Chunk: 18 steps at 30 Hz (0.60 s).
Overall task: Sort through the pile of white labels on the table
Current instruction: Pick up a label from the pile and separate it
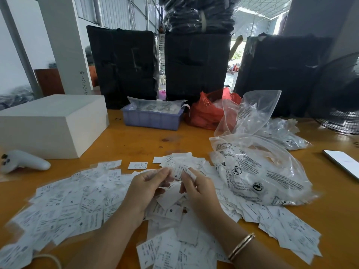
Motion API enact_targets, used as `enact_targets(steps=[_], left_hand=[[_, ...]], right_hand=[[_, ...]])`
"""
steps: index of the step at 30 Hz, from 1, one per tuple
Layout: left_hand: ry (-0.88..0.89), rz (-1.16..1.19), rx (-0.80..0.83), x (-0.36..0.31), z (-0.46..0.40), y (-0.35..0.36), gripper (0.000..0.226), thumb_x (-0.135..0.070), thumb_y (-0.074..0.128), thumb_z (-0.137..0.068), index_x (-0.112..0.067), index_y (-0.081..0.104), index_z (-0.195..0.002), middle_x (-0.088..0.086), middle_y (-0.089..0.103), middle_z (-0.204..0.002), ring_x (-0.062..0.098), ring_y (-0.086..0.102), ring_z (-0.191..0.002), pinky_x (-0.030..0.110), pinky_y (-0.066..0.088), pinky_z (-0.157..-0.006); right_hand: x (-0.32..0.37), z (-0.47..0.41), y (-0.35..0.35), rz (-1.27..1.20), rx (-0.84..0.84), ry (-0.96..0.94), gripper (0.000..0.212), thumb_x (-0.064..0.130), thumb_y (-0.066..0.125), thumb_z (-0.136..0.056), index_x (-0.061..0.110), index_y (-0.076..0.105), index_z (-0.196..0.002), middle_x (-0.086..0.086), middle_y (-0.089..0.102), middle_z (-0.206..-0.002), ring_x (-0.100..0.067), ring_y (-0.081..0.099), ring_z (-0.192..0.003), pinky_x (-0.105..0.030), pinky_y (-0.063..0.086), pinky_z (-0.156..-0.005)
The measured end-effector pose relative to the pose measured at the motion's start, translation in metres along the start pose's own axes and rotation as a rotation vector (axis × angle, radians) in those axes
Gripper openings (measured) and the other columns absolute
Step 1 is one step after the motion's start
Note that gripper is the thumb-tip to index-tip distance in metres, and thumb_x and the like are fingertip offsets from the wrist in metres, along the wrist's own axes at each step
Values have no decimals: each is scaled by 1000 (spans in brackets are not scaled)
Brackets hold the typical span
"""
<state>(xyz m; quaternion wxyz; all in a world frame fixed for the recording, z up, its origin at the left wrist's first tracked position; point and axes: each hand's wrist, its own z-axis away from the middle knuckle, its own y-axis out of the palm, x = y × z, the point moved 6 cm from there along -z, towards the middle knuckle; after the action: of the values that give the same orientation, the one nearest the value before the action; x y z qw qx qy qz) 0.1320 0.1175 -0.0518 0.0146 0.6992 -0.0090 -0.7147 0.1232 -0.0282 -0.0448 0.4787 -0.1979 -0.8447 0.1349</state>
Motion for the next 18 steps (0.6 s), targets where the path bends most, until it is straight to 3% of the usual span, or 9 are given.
enact_targets(steps=[2,8,13,18], left_hand=[[-11,4,-4,1,0,0,31,-58,66,-61,-32,77,-75,-7,75,-82,7,68,-80,24,48,-70],[-27,39,-30,1,-1,-2,26,-54,65,-65,-35,77,-77,-7,75,-82,11,67,-84,24,47,-69],[-36,49,-25,3,-1,-2,26,-55,65,-64,-35,77,-77,-7,75,-83,12,67,-86,25,47,-70],[-19,59,-18,2,-2,-2,29,-55,64,-64,-33,78,-78,-6,75,-84,11,68,-85,24,48,-69]], right_hand=[[3,0,-1,26,-6,-30,35,33,41,-94,18,51,-64,12,49,-52,-5,42,-47,-22,32,-48],[10,-1,-14,-67,-135,-45,31,40,38,-89,31,48,-62,5,58,-59,-9,51,-50,-26,40,-51],[11,0,-6,97,-62,-82,46,44,34,-91,8,51,-68,-8,53,-57,-25,49,-54,-44,40,-53],[6,-1,-11,68,-95,-11,42,38,37,-90,4,51,-69,-10,54,-58,-25,48,-52,-43,37,-52]])
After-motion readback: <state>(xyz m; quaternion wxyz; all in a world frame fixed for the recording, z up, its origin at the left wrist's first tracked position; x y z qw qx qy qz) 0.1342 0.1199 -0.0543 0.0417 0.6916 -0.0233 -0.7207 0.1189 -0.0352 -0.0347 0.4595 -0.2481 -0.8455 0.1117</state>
